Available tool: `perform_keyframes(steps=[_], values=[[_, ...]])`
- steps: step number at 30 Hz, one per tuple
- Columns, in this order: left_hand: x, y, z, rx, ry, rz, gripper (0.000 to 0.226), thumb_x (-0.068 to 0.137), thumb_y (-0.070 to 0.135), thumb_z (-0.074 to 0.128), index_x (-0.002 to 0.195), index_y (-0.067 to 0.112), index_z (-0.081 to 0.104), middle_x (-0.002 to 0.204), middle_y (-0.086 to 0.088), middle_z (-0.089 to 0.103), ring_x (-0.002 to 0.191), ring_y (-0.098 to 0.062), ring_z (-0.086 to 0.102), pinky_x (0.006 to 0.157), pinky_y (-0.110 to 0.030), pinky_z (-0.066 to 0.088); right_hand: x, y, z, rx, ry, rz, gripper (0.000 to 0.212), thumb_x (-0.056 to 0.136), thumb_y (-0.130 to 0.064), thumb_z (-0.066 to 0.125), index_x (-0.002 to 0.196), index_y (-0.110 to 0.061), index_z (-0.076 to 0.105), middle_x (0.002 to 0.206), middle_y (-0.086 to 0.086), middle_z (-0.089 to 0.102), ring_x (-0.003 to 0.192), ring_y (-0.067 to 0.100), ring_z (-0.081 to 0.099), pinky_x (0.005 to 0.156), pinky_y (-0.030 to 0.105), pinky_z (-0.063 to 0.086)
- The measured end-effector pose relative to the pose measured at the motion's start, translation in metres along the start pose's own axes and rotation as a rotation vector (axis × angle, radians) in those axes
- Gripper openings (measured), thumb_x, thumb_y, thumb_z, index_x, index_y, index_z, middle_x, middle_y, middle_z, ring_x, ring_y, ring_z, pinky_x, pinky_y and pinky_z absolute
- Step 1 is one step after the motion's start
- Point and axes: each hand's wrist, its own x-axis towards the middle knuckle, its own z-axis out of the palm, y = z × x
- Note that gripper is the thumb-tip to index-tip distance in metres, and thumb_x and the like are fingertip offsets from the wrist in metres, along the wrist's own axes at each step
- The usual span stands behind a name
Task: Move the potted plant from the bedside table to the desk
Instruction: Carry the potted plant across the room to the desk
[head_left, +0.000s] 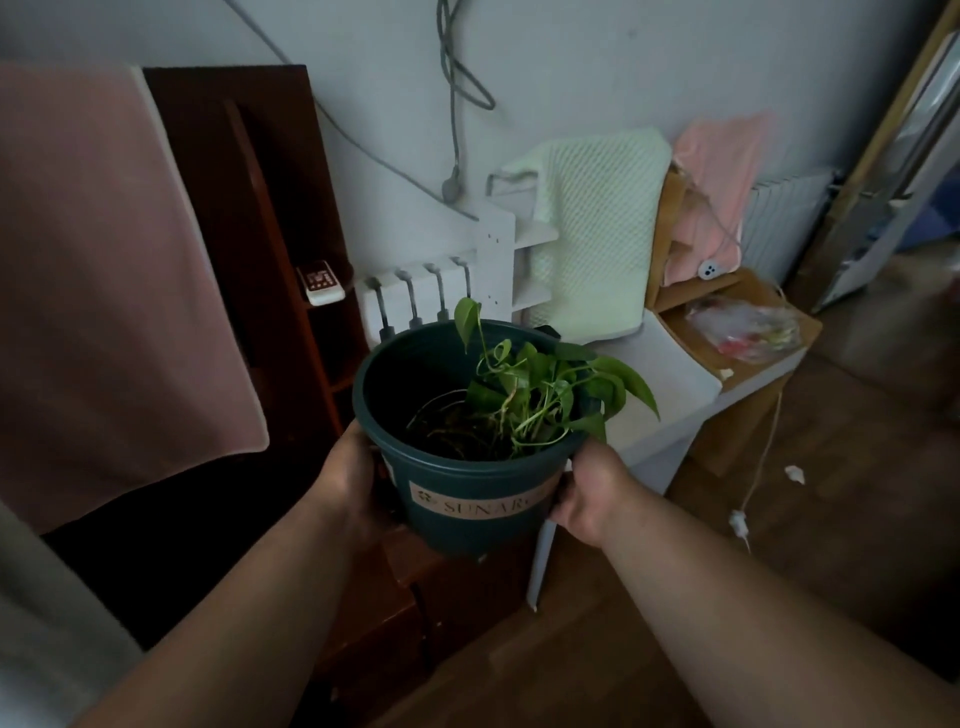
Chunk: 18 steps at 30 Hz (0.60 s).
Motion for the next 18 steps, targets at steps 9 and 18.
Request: perform_keyframes(steps=[9, 18], values=[[0.101, 0.021, 0.106, -0.052, -0.003, -0.001, 0.077, 0.099, 0.080, 0.055, 0.131, 0.016, 0.084, 0.123, -0.021, 0.086, 0.113, -0.043, 0.079, 0.089, -0.050, 0.061, 0.100, -0.086, -0.037, 0.012, 0.029, -0.016, 0.039, 0.109, -0.048, 0.061, 0.104, -0.019, 0.086, 0.093, 0.015, 0.089, 0.074, 0.031, 0.086, 0.053, 0.038, 0.068], [0.178, 0.023, 0.235, -0.090, -0.047, -0.038, 0.069, 0.097, 0.079, 0.060, 0.111, 0.021, 0.094, 0.125, -0.018, 0.088, 0.110, -0.041, 0.083, 0.088, -0.048, 0.066, 0.186, -0.184, -0.105, 0.045, 0.079, -0.023, 0.040, 0.109, -0.046, 0.062, 0.121, -0.017, 0.086, 0.114, 0.016, 0.088, 0.101, 0.037, 0.086, 0.084, 0.053, 0.072]])
